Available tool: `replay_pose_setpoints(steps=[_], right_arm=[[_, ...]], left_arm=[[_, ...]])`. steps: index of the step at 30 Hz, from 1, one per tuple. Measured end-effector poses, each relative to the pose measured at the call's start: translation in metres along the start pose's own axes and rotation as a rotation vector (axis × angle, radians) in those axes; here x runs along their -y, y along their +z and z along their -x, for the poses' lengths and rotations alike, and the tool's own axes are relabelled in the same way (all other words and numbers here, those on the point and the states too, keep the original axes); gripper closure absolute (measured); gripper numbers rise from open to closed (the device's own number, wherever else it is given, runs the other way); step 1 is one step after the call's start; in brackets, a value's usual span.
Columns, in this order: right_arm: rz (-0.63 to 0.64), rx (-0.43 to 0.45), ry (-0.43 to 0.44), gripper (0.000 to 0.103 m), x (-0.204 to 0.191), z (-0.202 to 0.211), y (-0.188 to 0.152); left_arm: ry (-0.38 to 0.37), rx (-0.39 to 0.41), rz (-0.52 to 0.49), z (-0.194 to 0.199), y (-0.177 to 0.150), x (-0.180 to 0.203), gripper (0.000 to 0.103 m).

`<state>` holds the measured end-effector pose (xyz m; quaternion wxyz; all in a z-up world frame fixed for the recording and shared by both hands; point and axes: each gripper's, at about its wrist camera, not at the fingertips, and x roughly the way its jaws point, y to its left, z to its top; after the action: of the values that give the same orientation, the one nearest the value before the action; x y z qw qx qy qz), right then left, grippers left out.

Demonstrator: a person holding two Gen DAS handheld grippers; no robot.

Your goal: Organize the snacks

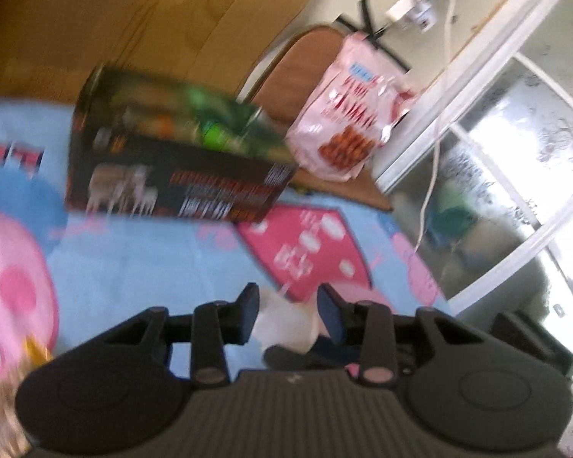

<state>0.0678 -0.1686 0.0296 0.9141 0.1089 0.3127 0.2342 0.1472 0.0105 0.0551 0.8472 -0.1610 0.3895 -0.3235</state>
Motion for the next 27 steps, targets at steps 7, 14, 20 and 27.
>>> replay_pose_setpoints(steps=[7,14,20,27], right_arm=[[0.03,0.117,-0.033,0.076,0.003,-0.01,0.046],[0.082,0.224,-0.088,0.073,0.009,-0.051,0.097],[0.066,0.202,-0.044,0.073,0.009,-0.064,0.102],[0.027,0.111,0.082,0.065,-0.004,-0.033,0.068]], left_arm=[[0.011,0.115,-0.088,0.006,0.051,0.019,0.07],[0.161,0.198,-0.068,-0.011,0.097,-0.005,0.07],[0.261,0.227,-0.03,0.007,0.079,-0.036,0.07],[0.331,0.227,0.061,0.066,0.02,-0.073,0.07]])
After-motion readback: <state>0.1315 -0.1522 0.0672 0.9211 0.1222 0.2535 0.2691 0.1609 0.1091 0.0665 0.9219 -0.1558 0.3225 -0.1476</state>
